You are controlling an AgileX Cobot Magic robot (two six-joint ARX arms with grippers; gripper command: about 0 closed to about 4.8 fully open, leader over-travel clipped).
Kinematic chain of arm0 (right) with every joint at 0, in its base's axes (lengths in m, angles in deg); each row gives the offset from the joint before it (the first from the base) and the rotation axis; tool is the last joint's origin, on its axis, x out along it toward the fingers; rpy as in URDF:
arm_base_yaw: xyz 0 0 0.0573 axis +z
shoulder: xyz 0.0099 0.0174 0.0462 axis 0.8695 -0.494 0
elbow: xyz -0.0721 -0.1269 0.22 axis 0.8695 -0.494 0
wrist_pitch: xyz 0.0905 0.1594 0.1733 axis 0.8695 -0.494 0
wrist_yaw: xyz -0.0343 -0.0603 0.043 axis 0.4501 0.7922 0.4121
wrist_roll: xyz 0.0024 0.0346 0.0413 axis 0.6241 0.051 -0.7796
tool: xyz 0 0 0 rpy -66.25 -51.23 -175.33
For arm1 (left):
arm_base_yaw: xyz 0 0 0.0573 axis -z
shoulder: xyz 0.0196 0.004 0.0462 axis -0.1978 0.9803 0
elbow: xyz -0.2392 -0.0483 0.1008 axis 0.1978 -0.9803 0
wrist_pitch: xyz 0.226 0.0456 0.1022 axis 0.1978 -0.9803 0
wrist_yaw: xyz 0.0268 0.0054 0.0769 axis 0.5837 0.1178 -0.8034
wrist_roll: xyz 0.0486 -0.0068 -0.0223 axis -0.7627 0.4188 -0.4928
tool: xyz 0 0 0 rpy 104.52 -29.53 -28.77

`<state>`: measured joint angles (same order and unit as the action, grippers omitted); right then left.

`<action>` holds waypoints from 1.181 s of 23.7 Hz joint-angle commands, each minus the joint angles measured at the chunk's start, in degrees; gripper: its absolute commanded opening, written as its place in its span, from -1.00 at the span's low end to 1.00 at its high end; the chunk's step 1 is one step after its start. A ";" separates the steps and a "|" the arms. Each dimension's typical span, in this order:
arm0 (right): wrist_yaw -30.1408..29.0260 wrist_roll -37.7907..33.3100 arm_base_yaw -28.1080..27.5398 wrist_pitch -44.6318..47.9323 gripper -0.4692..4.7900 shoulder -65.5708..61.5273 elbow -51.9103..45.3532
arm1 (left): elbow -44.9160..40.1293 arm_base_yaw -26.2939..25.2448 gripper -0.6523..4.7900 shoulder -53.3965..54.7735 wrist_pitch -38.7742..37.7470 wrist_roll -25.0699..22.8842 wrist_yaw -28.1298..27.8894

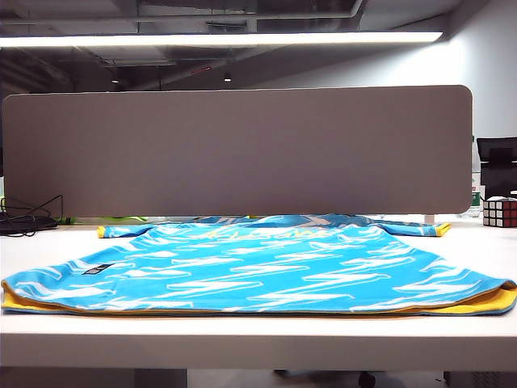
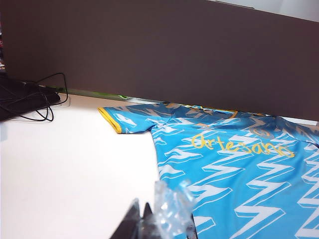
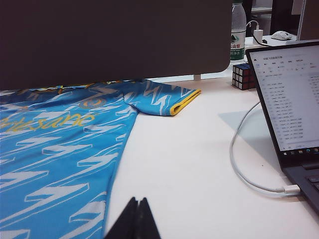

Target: Fold the bottom side of the soccer jersey horizontally towards the center, about one-third of the way, then fold the sleeve back towards the center, creating a straight line along the edge of the the soccer jersey, and finally fold the bottom of the soccer jersey up towards the top, creating a neat rectangle.

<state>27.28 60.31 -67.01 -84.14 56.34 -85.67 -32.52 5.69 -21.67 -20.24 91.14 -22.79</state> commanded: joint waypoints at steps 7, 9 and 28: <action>0.09 0.11 0.02 0.98 -0.84 0.11 -0.35 | 0.35 -0.11 -0.78 -0.02 -1.38 -0.15 0.24; -2.45 -2.12 0.02 1.16 -0.84 0.13 -0.35 | 0.37 -0.11 -0.78 -0.02 -0.48 7.19 0.33; -14.25 -13.35 0.00 -17.94 -0.84 -26.93 19.17 | 22.01 -0.26 -0.78 44.35 -11.96 11.10 12.66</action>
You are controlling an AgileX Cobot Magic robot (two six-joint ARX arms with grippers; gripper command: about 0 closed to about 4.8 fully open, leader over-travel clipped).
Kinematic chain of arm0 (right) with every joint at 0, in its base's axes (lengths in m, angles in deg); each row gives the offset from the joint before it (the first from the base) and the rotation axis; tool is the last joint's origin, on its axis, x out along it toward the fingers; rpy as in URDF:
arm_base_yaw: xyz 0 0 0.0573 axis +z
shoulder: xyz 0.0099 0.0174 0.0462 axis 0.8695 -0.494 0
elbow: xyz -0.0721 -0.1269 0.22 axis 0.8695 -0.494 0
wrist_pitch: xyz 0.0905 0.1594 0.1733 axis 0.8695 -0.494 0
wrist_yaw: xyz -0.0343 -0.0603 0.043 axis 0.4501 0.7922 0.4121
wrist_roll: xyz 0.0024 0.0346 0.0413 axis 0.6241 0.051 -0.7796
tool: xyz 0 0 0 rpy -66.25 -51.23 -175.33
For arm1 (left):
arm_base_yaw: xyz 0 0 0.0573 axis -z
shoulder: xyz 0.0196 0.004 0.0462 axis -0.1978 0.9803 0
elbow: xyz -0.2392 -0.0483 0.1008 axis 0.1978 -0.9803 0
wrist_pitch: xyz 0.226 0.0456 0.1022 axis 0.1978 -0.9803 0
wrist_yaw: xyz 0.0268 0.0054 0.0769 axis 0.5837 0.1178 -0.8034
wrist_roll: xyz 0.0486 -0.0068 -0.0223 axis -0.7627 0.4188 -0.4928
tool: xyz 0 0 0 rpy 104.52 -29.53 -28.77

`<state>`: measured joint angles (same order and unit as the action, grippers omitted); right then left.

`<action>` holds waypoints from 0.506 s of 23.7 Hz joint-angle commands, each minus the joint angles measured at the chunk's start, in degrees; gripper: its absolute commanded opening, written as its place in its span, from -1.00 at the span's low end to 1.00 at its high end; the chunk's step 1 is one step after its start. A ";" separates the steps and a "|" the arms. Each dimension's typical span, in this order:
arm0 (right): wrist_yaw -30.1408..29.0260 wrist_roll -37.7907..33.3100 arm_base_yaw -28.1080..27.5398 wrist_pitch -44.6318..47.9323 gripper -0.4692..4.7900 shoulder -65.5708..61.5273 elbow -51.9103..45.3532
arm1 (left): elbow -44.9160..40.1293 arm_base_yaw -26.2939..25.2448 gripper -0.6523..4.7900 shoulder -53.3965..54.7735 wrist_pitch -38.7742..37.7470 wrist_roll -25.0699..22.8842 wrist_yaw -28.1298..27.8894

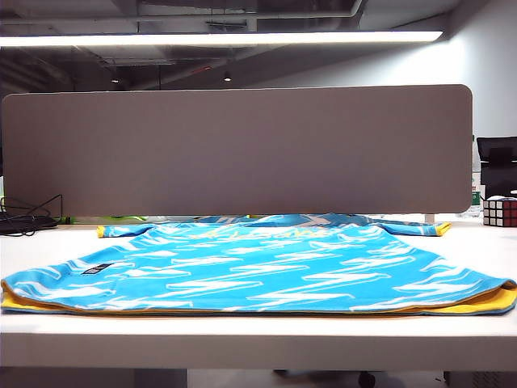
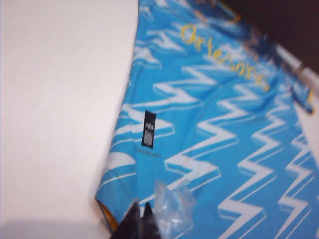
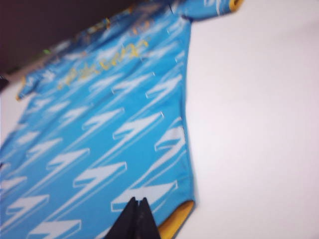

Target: Fold the bottom side of the soccer jersey horizontally towards the center, about one-third of the way, then fold the sleeve back towards the center, creating a straight line along the edge of the the soccer jersey, and finally fold the bottom of the soccer jersey up towards the top, creating a neat rectangle.

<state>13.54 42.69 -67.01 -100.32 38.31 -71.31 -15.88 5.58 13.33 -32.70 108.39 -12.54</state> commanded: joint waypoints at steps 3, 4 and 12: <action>-0.55 7.91 -0.04 -3.89 -0.84 -19.17 9.57 | 10.51 -0.22 -0.78 19.06 -0.59 -8.24 6.95; -0.57 9.14 -0.04 -5.01 -0.84 -22.84 11.34 | 11.74 -0.20 -0.78 21.64 -0.79 -8.85 8.52; -7.17 11.43 -0.31 -6.25 -0.03 -50.86 21.84 | 17.18 -0.07 0.25 42.80 -3.98 -14.47 11.65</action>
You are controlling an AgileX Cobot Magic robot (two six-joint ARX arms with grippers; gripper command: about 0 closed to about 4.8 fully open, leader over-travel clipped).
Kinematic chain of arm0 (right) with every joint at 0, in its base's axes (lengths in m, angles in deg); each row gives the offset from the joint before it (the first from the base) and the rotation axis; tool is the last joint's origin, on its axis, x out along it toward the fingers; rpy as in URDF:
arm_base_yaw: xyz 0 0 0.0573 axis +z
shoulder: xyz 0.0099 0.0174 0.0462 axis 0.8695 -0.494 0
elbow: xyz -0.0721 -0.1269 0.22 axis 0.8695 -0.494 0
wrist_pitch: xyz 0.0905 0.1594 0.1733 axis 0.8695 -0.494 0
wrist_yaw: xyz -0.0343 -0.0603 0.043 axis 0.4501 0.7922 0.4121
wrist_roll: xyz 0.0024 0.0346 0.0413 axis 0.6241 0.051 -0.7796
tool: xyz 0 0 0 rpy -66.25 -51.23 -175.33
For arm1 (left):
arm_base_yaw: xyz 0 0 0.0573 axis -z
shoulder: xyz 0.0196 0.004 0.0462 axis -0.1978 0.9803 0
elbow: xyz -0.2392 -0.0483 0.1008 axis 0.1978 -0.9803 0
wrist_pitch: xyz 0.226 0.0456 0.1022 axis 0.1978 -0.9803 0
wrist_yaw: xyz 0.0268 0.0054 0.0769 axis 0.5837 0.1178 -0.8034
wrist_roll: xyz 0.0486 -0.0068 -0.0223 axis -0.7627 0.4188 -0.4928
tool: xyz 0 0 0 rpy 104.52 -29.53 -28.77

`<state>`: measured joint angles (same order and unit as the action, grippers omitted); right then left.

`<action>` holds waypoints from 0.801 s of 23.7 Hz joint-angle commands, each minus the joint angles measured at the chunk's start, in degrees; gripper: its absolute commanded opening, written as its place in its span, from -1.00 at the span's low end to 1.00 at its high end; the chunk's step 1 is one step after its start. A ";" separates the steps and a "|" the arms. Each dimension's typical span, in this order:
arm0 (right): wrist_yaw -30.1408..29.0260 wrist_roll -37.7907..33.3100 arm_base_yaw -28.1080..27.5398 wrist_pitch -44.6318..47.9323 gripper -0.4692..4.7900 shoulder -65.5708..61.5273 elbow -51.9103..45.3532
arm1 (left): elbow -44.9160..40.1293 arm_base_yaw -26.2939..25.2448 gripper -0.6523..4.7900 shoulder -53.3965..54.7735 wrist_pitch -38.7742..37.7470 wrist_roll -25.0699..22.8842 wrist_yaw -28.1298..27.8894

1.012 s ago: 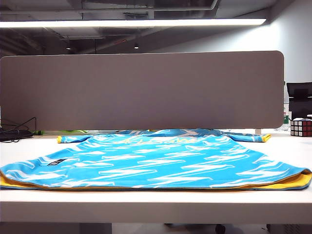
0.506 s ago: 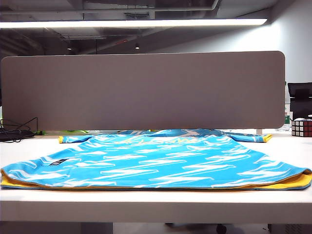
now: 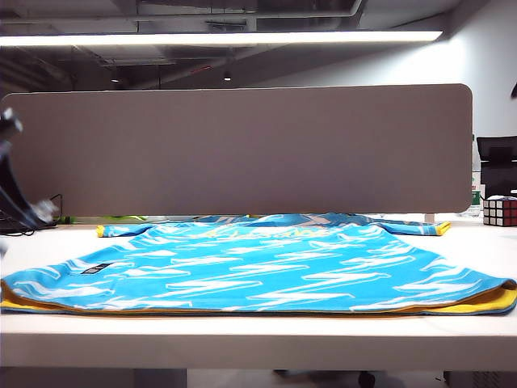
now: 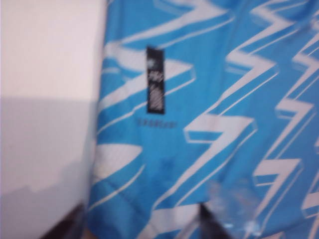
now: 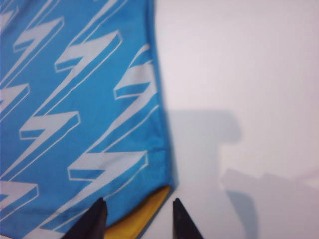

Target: Fold the bottom side of the soccer jersey horizontally towards the center, about one-third of the way, then fold the sleeve back towards the center, creating a straight line along the edge of the the soccer jersey, and finally fold the bottom of the soccer jersey up towards the top, creating a neat rectangle.

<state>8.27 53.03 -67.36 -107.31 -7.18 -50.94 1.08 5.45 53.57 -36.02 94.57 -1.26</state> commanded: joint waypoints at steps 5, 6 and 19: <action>-1.88 1.97 0.04 0.81 0.22 -12.59 1.53 | 0.20 0.00 0.25 4.68 -1.46 -1.46 -1.14; -1.90 2.25 0.04 0.81 0.22 -13.62 1.53 | 0.20 0.07 0.25 4.74 -1.77 -1.73 -2.21; -6.71 0.96 2.75 5.77 0.26 -21.88 1.44 | 0.17 0.17 0.27 6.62 -3.17 -4.24 -0.57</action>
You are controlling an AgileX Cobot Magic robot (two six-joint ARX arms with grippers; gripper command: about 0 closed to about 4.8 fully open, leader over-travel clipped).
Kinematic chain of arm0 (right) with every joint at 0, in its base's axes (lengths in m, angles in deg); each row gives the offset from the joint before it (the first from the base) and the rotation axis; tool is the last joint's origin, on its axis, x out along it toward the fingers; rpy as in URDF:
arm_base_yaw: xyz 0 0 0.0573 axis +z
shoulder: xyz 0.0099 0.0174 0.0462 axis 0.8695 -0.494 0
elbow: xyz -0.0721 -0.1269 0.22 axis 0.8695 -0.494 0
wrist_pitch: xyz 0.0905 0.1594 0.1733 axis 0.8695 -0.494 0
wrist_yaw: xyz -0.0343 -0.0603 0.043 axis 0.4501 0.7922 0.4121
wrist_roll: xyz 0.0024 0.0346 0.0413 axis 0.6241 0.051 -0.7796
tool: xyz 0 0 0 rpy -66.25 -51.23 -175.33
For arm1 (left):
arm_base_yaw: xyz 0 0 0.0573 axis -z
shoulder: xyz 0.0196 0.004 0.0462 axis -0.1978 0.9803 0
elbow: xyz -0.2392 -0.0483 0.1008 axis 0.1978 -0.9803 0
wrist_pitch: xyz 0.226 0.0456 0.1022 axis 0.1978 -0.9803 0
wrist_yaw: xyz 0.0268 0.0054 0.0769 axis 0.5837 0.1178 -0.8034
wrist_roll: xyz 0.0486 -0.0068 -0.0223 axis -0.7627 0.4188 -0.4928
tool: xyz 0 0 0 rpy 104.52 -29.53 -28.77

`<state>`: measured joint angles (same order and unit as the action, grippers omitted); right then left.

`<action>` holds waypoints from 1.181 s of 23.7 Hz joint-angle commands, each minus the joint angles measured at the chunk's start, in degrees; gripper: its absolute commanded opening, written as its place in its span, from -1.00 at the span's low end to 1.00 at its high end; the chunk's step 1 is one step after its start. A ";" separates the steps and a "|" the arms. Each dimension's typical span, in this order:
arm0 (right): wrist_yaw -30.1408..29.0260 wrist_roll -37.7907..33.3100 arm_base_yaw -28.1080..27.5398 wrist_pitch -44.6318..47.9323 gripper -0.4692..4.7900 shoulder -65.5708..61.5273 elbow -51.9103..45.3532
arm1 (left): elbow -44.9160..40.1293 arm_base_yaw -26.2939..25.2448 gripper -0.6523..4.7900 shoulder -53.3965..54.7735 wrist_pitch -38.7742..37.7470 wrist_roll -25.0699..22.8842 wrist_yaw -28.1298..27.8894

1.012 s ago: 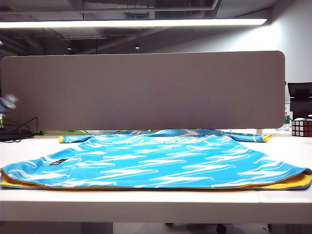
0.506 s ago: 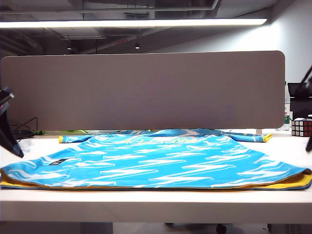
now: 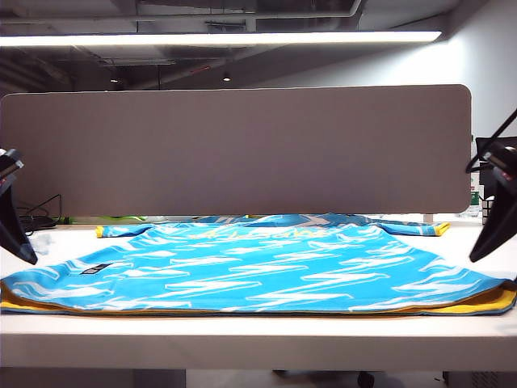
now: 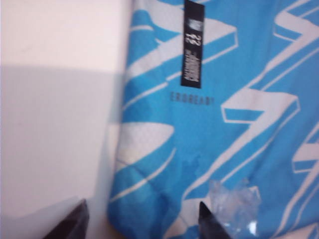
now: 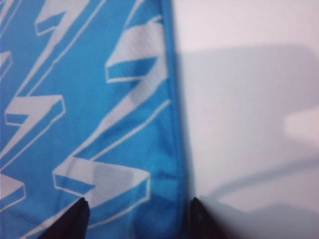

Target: Fold the bottom side of the soccer jersey horizontally towards the center, about one-third of the way, then fold the sleeve back towards the center, creating a straight line along the edge of the the soccer jersey, and finally fold the bottom of the soccer jersey up towards the top, creating a neat rectangle.

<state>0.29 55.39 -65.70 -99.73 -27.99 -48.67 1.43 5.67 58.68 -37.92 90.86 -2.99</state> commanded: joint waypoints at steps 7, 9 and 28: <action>1.79 -5.75 7.39 3.17 0.26 -1.25 -0.83 | -0.17 0.85 0.26 9.53 -0.57 0.02 3.78; 2.47 -6.47 7.87 3.61 0.22 -1.25 -0.83 | -0.17 1.64 0.26 10.36 0.44 0.33 3.85; -1.07 -8.02 9.81 2.03 -0.86 2.89 -0.79 | -0.26 7.48 -0.78 7.34 1.51 2.45 8.48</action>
<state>0.44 46.89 -55.95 -95.77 -27.77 -49.76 1.75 13.41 67.21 -30.80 93.15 6.41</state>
